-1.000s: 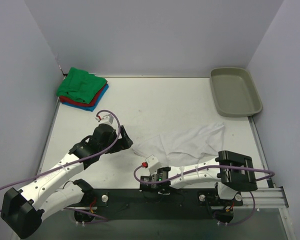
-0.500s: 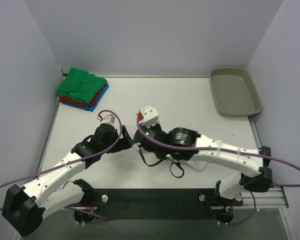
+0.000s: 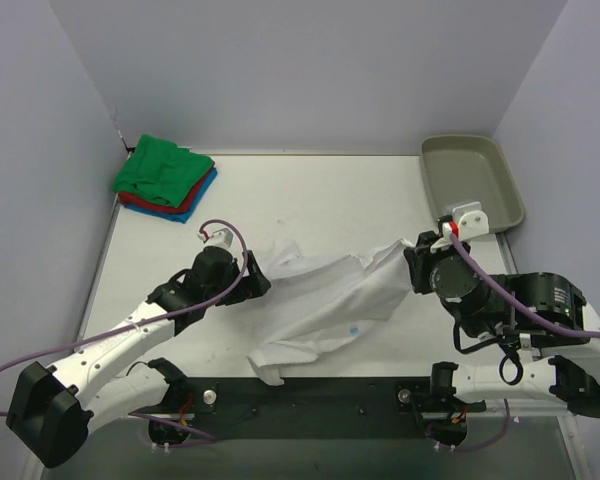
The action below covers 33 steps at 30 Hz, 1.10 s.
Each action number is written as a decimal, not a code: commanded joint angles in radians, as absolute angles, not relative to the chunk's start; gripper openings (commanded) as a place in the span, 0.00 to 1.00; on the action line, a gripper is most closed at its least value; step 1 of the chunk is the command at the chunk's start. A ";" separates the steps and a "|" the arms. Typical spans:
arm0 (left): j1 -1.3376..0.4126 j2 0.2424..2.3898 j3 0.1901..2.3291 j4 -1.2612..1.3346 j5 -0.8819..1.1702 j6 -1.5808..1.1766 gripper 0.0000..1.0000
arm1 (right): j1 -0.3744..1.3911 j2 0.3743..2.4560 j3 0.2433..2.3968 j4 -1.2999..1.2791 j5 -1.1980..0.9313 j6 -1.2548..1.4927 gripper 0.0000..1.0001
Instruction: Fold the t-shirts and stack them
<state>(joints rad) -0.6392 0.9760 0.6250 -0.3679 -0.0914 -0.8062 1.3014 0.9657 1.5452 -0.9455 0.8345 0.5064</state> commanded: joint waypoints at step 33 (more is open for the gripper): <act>-0.871 1.513 0.807 -0.190 -0.130 -0.822 0.88 | 1.210 0.851 1.358 -1.146 0.862 0.696 0.00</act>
<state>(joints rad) -0.8749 1.5303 0.8036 -0.2352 -0.0956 -0.8062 1.2163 0.8585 1.3746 -1.1217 0.8417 0.6781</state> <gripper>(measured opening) 0.887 0.043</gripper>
